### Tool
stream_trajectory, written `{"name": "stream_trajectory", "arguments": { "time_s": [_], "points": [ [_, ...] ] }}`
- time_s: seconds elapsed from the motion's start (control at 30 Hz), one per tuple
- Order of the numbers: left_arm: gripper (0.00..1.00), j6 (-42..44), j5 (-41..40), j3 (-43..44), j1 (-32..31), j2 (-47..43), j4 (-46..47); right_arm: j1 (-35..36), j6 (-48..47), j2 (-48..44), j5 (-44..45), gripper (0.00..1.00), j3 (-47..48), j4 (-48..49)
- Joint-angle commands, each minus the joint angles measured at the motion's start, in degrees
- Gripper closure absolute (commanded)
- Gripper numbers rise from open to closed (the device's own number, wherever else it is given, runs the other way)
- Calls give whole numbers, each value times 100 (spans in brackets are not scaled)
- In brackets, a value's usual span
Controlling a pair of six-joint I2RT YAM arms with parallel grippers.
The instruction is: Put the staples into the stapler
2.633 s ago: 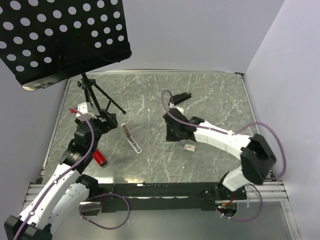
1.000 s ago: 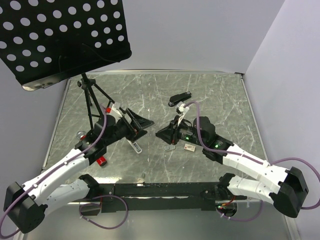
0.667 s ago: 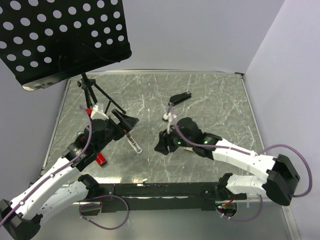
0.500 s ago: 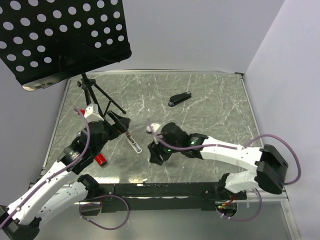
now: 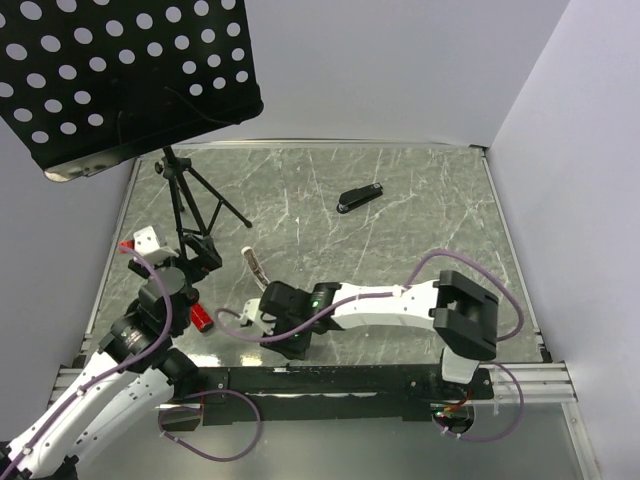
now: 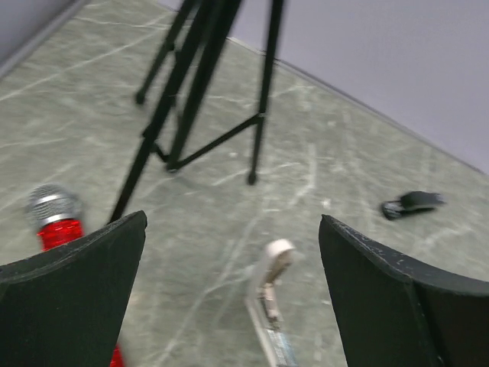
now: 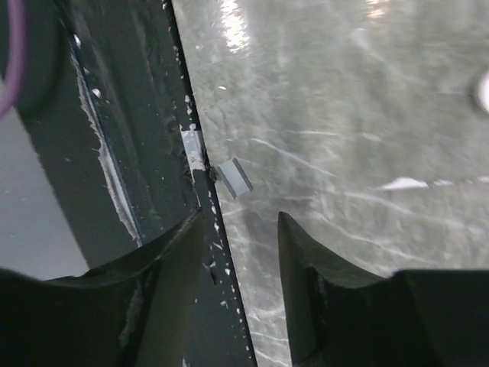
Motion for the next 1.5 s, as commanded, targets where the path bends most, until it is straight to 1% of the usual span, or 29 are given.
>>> {"name": "stream_trajectory", "arguments": {
  "time_s": [0.0,0.1,0.2,0.23,0.33,0.53,0.83,0.97,1.0,1.07,1.13,1.2,1.23,1.27,1.4,1.43,1.47],
  "points": [
    [1,387,-842,-266,5,-204,361,195,-401,336,378,54,464,-397],
    [0,405,-1132,-274,75,-266,362,274,-453,547,501,58,570,-432],
    [1,413,-1177,-309,181,-371,353,327,-480,723,616,61,649,-467],
    [1,457,-1159,-327,190,-398,457,345,-480,784,616,63,649,-467],
    [1,537,-993,-389,304,-460,555,354,-489,872,607,65,719,-449],
    [1,545,-791,-336,515,-293,555,398,-515,1022,598,66,807,-467],
    [1,616,-579,-362,691,-257,643,398,-507,1136,511,72,781,-467],
    [1,642,-527,-371,735,-249,669,398,-463,1162,545,76,746,-432],
    [1,651,-518,-363,735,-240,669,398,-445,1180,641,80,737,-432],
    [1,651,-509,-371,770,-231,669,354,-349,1189,782,83,694,-406],
    [1,660,-491,-371,779,-222,678,293,-270,1180,906,88,650,-397],
    [1,668,-474,-371,779,-213,687,135,-94,1093,950,96,544,-379],
    [1,668,-474,-371,788,-213,678,73,20,1049,967,97,492,-362],
    [1,660,-474,-371,796,-213,687,-41,90,918,1020,100,352,-292],
    [1,651,-430,-363,814,-196,687,-384,372,557,1546,100,61,-256],
    [1,660,-421,-371,814,-196,687,-445,399,495,1852,100,17,-274],
    [1,660,-412,-371,831,-196,687,-498,399,390,1977,100,-53,-300]
  ]
}}
